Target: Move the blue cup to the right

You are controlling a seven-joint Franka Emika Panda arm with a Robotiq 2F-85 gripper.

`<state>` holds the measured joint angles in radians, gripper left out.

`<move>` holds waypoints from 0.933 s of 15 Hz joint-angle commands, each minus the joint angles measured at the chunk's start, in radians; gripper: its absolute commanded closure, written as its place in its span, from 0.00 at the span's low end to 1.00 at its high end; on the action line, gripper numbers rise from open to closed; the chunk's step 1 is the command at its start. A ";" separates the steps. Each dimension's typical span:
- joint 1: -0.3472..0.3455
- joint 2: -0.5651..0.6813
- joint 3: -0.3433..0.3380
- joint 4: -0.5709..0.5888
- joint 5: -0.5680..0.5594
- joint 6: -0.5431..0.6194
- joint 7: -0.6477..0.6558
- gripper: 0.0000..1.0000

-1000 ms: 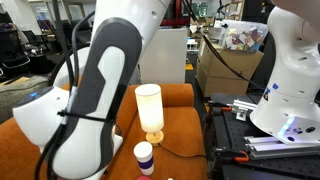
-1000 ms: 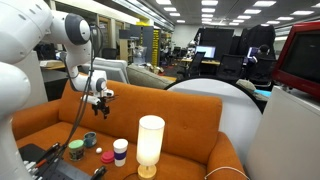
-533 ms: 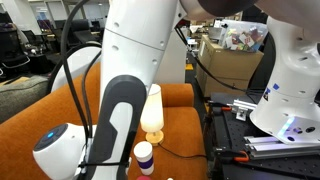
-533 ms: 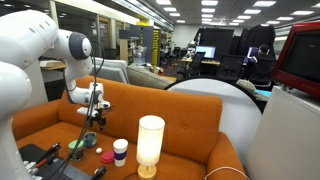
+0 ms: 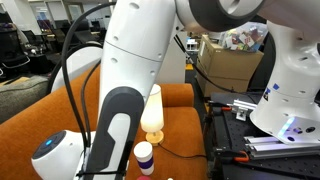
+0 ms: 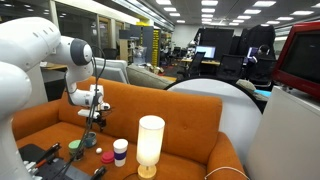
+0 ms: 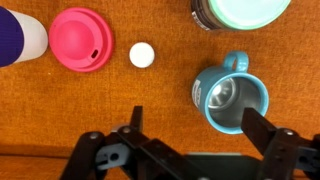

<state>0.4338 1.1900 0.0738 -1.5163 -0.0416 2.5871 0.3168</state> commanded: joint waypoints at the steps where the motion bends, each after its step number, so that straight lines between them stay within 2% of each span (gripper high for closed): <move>1: 0.008 0.016 -0.001 0.024 0.011 -0.003 -0.004 0.00; 14: -0.008 0.234 0.049 0.281 0.020 -0.025 -0.069 0.00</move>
<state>0.4508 1.3711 0.0948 -1.3167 -0.0403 2.5890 0.3020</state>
